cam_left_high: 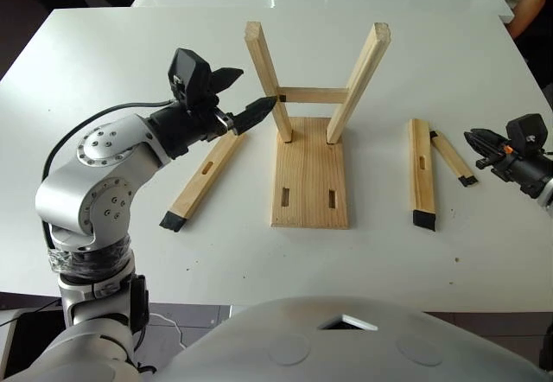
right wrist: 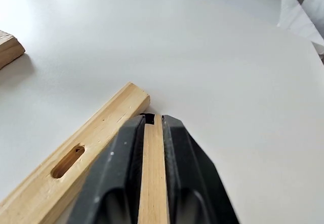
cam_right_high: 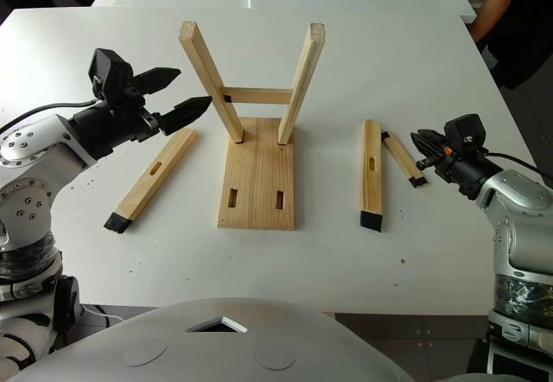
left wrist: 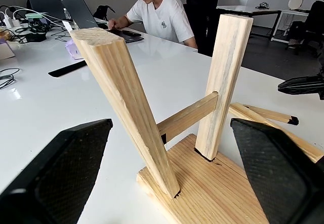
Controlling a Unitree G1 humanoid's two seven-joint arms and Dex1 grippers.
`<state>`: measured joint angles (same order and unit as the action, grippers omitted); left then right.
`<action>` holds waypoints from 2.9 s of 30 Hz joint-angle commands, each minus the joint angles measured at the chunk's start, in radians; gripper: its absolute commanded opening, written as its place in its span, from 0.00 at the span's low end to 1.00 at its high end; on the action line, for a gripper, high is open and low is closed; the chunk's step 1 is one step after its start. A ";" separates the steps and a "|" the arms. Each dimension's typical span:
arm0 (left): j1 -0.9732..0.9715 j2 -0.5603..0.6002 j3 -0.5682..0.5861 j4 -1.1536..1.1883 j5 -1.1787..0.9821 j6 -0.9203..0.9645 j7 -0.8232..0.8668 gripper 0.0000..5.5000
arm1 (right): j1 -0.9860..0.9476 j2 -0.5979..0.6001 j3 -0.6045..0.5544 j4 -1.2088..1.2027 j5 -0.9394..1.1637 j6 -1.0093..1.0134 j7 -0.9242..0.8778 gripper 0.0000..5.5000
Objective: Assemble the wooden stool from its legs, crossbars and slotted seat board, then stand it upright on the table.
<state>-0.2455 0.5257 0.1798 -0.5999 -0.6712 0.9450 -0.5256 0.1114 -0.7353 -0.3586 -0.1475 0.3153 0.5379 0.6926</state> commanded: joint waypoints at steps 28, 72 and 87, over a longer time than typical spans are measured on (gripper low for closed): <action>0.024 0.021 -0.120 -0.010 0.006 -0.026 0.023 0.79 | 0.050 -0.036 0.094 0.289 -0.065 -0.168 0.122 0.47; -0.093 0.034 -0.012 0.045 -0.410 -0.010 -0.137 0.79 | -0.227 -0.183 -0.130 -0.376 1.044 0.357 0.147 0.24; -0.207 -0.029 -0.028 -0.011 -0.828 -0.078 0.093 0.79 | -0.339 -0.219 0.017 -0.328 1.115 0.443 0.200 0.24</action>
<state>-0.4260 0.4952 0.1644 -0.5913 -1.4669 0.8794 -0.4598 -0.2417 -0.9430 -0.3593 -0.4619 1.4560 0.9727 0.8730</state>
